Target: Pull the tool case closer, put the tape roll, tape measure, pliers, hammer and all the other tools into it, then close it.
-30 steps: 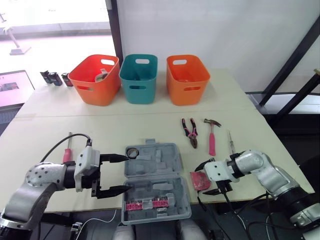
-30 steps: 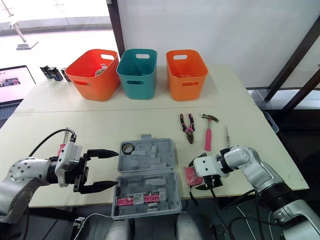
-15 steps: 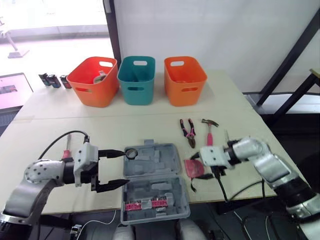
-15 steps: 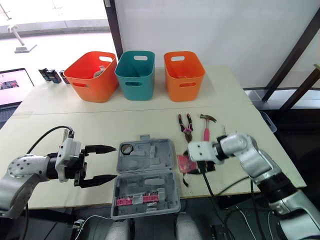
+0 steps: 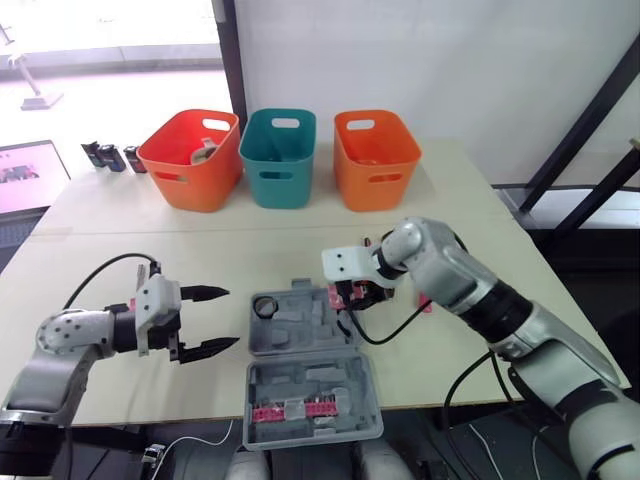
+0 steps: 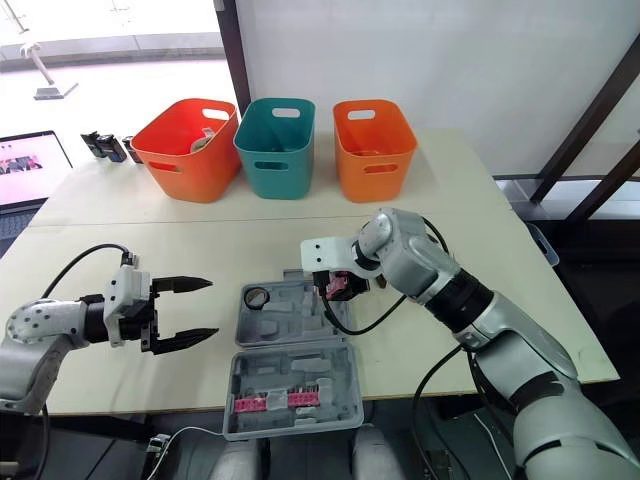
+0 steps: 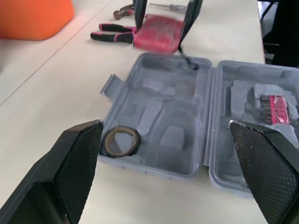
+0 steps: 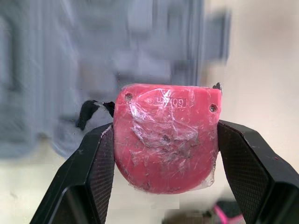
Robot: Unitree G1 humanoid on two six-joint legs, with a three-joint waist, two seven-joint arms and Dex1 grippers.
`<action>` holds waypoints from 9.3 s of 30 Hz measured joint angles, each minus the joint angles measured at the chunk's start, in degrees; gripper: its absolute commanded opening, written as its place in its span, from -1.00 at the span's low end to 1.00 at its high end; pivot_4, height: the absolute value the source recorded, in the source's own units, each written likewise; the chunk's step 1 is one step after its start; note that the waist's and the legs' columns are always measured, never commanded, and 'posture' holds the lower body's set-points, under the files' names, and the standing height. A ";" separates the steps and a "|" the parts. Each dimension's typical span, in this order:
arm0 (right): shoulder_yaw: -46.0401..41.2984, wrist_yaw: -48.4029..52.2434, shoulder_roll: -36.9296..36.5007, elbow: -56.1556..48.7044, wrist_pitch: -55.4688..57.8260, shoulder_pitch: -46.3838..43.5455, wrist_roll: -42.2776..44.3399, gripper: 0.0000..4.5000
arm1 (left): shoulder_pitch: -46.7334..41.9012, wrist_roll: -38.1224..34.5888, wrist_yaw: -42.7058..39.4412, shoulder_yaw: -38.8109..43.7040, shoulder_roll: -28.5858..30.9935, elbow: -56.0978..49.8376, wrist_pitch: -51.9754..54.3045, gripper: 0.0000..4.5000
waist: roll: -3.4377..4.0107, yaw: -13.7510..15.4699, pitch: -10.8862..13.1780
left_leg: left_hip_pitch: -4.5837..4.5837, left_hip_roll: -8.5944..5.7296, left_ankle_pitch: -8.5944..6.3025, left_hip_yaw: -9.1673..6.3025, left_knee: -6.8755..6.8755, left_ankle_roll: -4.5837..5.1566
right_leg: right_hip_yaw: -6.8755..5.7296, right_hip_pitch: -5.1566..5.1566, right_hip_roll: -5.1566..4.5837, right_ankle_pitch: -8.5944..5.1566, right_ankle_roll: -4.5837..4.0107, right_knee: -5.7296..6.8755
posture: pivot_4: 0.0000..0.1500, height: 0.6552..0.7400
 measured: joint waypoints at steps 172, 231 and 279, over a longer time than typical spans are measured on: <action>-38.81 -72.31 23.18 -12.40 11.48 34.15 24.22 0.99 | 14.04 -1.73 3.09 6.88 -3.89 -7.53 1.66 1.00 | -0.52 -1.37 -0.30 | -0.45 0.00 -0.05 0.11 -0.15 0.02 | 0.08 -0.61 -0.04 0.04 -0.29 -0.11 | 1.00 1.00; 3.15 -10.03 -4.83 -18.11 17.99 -2.53 23.11 -0.56 | 13.78 -3.89 -1.10 5.69 -1.67 -2.34 -0.76 1.00 | -0.08 -1.43 -0.01 | -0.61 0.01 -0.04 0.07 -0.06 0.04 | 0.06 -0.81 -0.04 0.08 -0.14 -0.06 | 1.00 1.00; -5.02 -8.61 13.69 7.26 4.88 1.75 14.36 0.88 | 11.56 -2.74 0.91 4.58 -1.68 -2.61 0.38 1.00 | -0.10 -1.46 -0.03 | -0.39 0.02 -0.01 0.00 0.01 0.00 | 0.04 -0.67 0.04 0.10 -0.09 0.23 | 1.00 1.00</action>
